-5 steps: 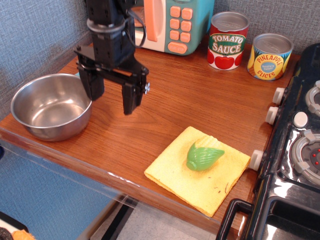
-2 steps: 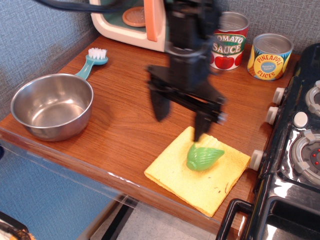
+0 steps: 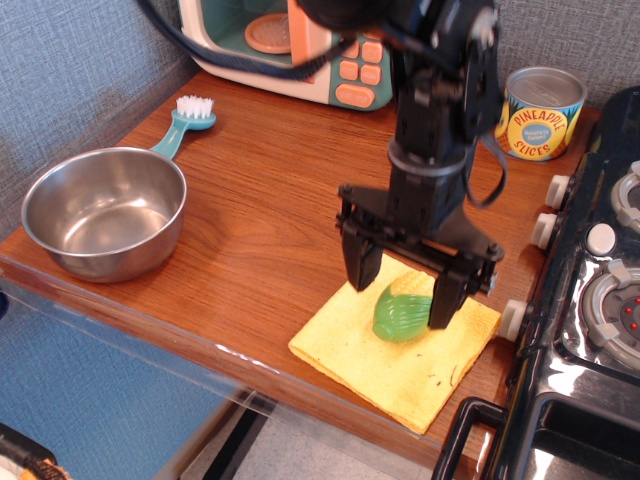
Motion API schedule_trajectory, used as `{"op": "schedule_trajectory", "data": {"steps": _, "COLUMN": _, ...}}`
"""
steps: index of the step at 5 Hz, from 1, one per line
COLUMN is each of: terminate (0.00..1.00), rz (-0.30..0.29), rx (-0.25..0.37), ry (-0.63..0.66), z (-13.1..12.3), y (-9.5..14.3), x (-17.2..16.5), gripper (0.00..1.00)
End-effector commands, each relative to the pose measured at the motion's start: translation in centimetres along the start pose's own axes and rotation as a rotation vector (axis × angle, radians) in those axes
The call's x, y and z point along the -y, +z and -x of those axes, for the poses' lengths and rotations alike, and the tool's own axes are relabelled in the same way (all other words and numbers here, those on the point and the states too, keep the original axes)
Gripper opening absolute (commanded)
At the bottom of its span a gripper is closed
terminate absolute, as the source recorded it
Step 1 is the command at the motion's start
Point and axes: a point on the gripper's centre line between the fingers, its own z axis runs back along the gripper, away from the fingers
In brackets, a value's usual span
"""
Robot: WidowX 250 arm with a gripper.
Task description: Move the corn to right of brush in front of microwave.
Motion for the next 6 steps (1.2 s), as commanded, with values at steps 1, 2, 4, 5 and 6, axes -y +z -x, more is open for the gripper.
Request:
{"op": "schedule_trajectory", "data": {"steps": 1, "terminate": 0.00, "rz": -0.006, "rx": 0.039, "ry": 0.092, "z": -0.3, "y": -1.4, "x": -1.0, "gripper": 1.00}}
{"op": "schedule_trajectory", "data": {"steps": 2, "terminate": 0.00, "rz": -0.005, "rx": 0.056, "ry": 0.051, "z": -0.5, "y": -1.6, "x": -0.2, "gripper": 0.00}}
{"op": "schedule_trajectory", "data": {"steps": 4, "terminate": 0.00, "rz": 0.027, "rx": 0.151, "ry": 0.012, "z": -1.6, "y": 2.9, "x": -0.6, "gripper": 0.00}}
{"op": "schedule_trajectory", "data": {"steps": 5, "terminate": 0.00, "rz": 0.027, "rx": 0.222, "ry": 0.075, "z": -4.1, "y": 6.2, "x": -3.7, "gripper": 0.00}}
{"op": "schedule_trajectory", "data": {"steps": 6, "terminate": 0.00, "rz": 0.017, "rx": 0.228, "ry": 0.176, "z": -7.1, "y": 6.4, "x": -8.4, "gripper": 0.00}}
